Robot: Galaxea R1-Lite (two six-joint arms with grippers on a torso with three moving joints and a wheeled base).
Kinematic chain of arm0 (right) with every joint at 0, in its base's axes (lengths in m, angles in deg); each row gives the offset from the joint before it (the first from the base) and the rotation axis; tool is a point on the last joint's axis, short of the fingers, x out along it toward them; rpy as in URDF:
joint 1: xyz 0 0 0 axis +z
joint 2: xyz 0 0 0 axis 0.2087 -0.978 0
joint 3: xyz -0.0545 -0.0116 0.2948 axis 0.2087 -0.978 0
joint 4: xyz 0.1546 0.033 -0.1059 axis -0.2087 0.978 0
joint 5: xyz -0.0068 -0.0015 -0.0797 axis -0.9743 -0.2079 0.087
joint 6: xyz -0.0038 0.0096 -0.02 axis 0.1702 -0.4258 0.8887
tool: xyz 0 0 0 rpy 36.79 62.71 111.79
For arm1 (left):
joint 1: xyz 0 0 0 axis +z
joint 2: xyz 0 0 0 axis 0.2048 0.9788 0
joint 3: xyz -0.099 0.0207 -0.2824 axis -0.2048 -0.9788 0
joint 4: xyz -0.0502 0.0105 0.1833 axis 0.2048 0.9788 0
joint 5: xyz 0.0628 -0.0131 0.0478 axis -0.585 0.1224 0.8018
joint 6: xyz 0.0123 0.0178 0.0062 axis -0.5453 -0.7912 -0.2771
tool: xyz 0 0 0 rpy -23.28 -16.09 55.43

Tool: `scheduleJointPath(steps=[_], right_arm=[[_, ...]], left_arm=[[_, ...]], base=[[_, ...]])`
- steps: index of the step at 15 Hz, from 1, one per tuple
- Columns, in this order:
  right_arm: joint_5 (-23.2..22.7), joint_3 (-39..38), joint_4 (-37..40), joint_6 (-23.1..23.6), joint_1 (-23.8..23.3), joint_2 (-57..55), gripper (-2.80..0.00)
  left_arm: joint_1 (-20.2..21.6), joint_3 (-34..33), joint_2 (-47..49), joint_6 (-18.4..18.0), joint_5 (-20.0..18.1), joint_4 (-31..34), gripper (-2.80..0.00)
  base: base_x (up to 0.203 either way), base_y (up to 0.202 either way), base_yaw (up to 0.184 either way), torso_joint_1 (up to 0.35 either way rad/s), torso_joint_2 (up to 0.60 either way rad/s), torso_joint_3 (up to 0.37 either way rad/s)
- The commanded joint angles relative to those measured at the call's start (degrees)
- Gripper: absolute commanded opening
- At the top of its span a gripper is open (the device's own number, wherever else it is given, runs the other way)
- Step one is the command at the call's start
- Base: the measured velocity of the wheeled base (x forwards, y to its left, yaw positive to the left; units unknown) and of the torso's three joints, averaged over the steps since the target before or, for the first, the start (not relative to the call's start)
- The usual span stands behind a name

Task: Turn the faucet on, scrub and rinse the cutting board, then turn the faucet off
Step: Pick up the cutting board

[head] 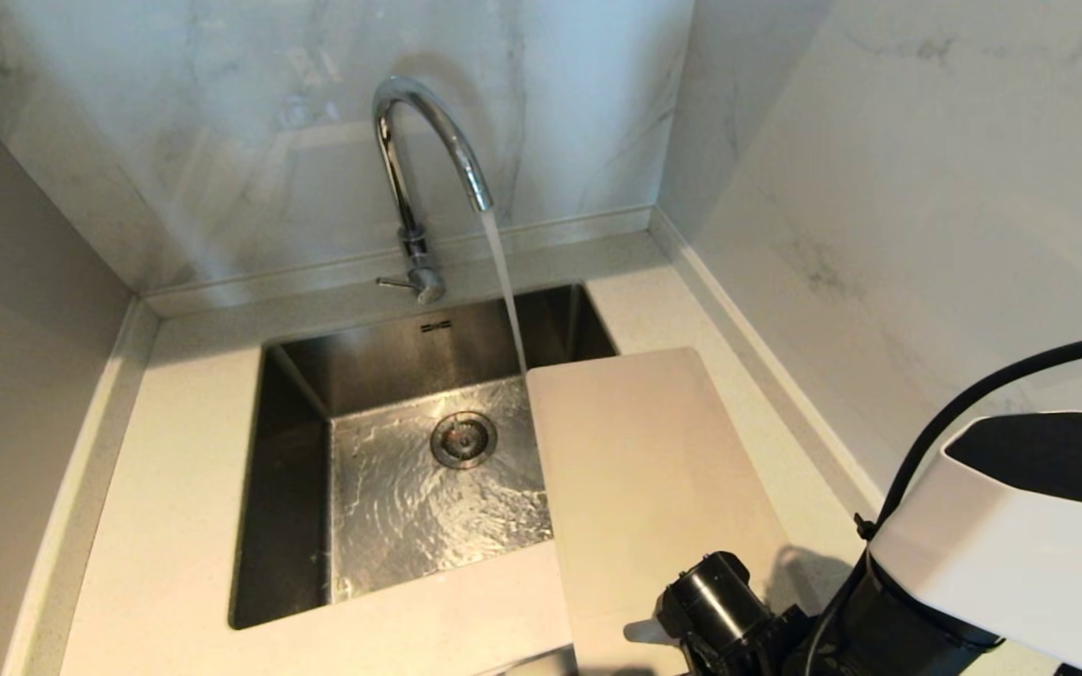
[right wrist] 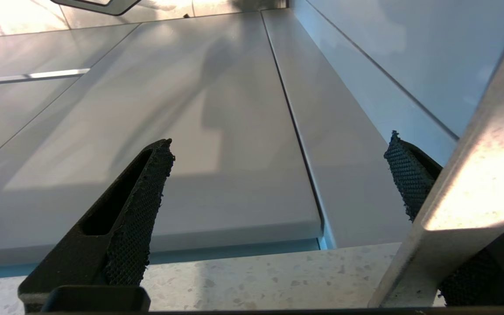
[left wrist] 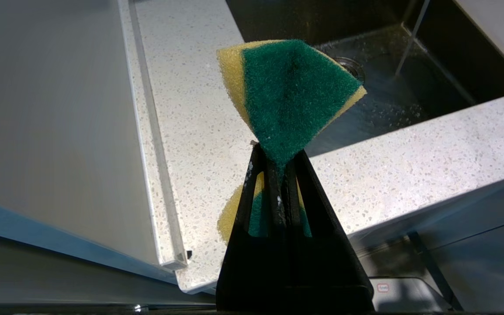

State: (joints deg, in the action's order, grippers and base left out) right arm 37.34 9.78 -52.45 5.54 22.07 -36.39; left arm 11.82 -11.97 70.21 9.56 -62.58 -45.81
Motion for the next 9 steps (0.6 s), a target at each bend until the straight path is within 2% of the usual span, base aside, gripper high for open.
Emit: scheduleJointPath(steps=[1, 4, 9], right_arm=[[-0.01, -1.40, -0.84, 0.31, 0.14, 0.11, 0.00], [-0.01, -4.78, -7.54, 0.19, 0.32, -0.31, 0.00], [-0.01, -5.34, -5.14, 0.37, 0.85, 1.90, 0.00]], left_arm=[[0.00, -0.09, -0.01, -0.02, 0.03, -0.02, -2.80], [0.00, -0.09, -0.01, -0.02, 0.03, -0.02, -2.80], [0.00, -0.09, -0.01, -0.02, 0.03, -0.02, -2.80]], base=[[0.000, 0.000, 0.000, 0.000, 0.00, 0.000], [0.000, 0.000, 0.000, 0.000, 0.00, 0.000], [0.000, 0.000, 0.000, 0.000, 0.00, 0.000]])
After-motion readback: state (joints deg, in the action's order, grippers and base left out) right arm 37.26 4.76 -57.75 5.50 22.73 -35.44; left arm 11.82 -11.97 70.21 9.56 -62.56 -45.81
